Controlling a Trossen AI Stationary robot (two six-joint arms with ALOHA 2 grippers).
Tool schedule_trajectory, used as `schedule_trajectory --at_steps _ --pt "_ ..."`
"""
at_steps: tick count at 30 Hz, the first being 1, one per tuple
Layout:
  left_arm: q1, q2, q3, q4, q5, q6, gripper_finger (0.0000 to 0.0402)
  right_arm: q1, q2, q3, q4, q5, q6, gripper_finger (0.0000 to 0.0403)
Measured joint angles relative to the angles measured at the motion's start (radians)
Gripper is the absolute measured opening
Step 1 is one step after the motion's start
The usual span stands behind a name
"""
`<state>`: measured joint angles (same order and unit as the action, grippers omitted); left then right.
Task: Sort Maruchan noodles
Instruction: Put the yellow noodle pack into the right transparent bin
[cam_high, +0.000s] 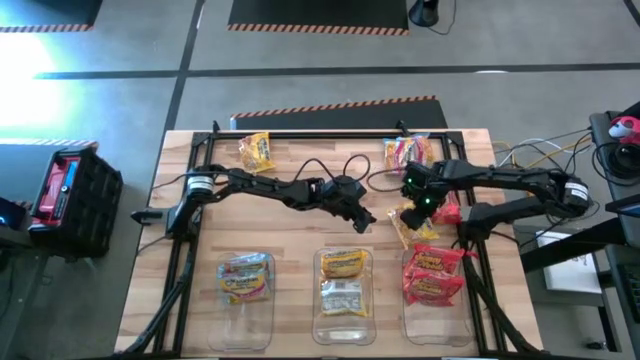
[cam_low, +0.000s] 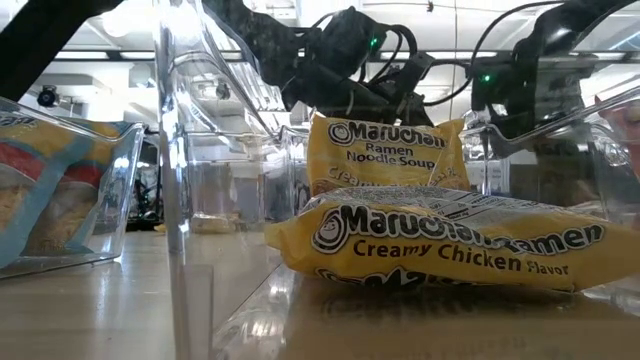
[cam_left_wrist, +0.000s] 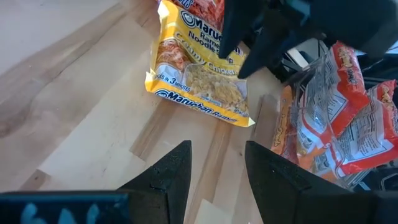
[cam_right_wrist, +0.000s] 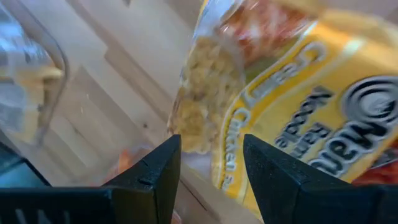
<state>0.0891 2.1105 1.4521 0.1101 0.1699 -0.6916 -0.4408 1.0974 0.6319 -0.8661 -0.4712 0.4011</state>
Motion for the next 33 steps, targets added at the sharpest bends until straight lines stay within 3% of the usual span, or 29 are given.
schedule_trajectory --at_steps 3,8,11,25,33 --pt "0.0 0.0 0.0 0.0 0.0 0.002 0.0134 0.06 0.018 0.0 0.005 0.032 -0.001 0.0153" --pt "0.0 0.0 -0.001 -0.001 -0.001 0.002 0.0134 0.145 0.051 0.001 0.009 0.214 -0.001 0.014" --pt "0.0 0.0 -0.001 -0.001 -0.001 0.002 0.0134 0.164 0.071 0.003 0.022 0.268 -0.002 0.0136" --pt "0.0 0.0 -0.001 0.002 -0.003 0.002 0.0134 0.163 0.219 0.012 0.446 0.318 -0.001 0.013" --pt "0.0 -0.001 -0.002 -0.011 -0.041 0.019 0.0134 0.163 0.206 0.12 0.365 0.323 -0.035 0.0125"
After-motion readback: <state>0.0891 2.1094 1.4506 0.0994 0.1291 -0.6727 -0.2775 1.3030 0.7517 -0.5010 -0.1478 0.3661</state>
